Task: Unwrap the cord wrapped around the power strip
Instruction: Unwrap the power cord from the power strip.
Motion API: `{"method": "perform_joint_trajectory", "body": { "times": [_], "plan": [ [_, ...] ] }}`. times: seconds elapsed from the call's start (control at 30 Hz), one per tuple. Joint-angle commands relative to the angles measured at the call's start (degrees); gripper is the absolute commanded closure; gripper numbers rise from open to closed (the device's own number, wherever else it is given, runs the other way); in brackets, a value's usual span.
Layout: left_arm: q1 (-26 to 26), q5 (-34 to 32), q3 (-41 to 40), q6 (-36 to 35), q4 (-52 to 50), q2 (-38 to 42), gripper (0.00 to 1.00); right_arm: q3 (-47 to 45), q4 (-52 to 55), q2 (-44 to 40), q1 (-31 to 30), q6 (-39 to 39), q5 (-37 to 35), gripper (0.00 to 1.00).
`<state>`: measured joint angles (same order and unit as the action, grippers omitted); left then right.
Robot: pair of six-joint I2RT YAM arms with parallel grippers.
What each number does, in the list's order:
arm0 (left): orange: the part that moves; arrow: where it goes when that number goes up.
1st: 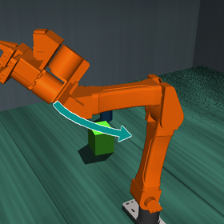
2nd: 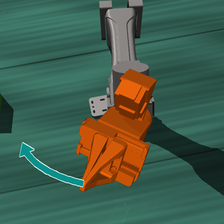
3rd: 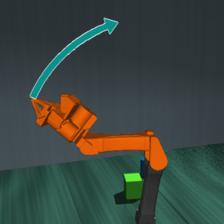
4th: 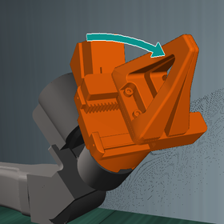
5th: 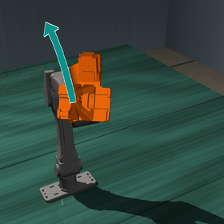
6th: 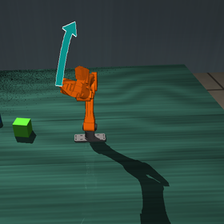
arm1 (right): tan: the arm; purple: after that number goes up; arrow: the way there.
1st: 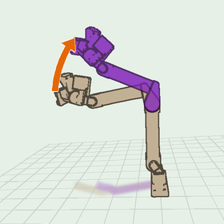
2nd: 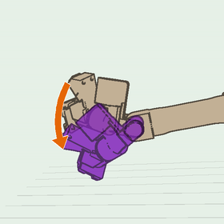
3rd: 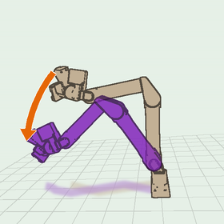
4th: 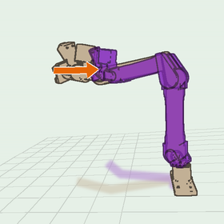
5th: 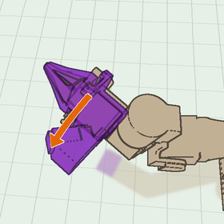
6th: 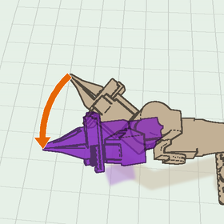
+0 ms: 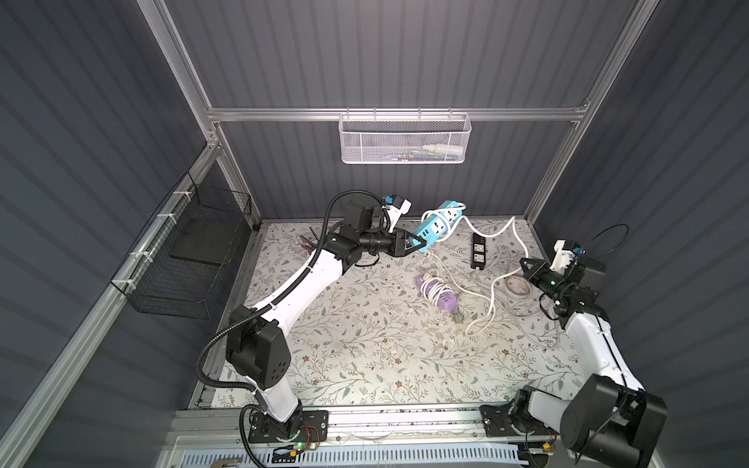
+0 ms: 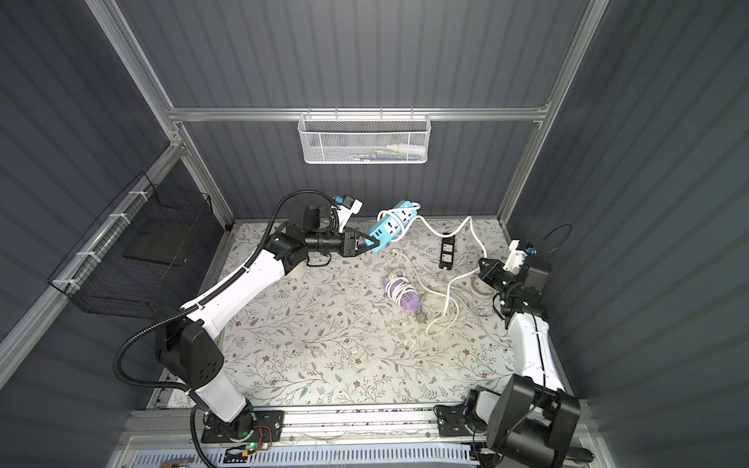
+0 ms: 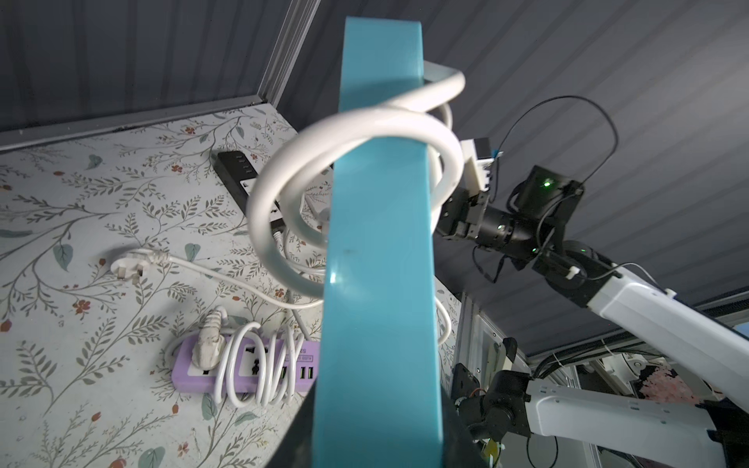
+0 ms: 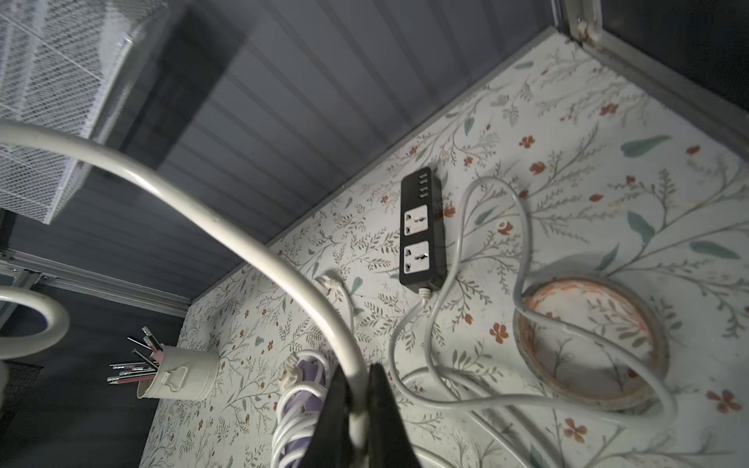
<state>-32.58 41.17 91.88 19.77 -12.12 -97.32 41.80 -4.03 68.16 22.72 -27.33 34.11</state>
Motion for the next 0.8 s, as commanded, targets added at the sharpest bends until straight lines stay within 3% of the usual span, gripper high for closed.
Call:
{"method": "perform_joint_trajectory", "body": {
  "times": [0.0,0.2,0.47,0.77],
  "plan": [
    [-0.12,-0.54,2.72,-0.77,3.17,2.54,1.00,-1.83,-4.60,2.31,-0.09,-1.00,-0.19,1.00],
    [-1.38,5.56,2.58,2.66,7.57,2.00,1.00,0.40,-6.07,9.02,-3.61,-1.54,-2.88,1.00],
    [-7.28,10.42,1.54,2.65,6.08,0.46,1.00,13.55,-7.61,20.35,-10.46,-1.95,-5.55,1.00],
    [-7.72,6.99,-13.53,4.92,9.64,1.04,1.00,31.92,0.76,17.89,-9.94,-1.31,-3.28,1.00]
  ]
}}
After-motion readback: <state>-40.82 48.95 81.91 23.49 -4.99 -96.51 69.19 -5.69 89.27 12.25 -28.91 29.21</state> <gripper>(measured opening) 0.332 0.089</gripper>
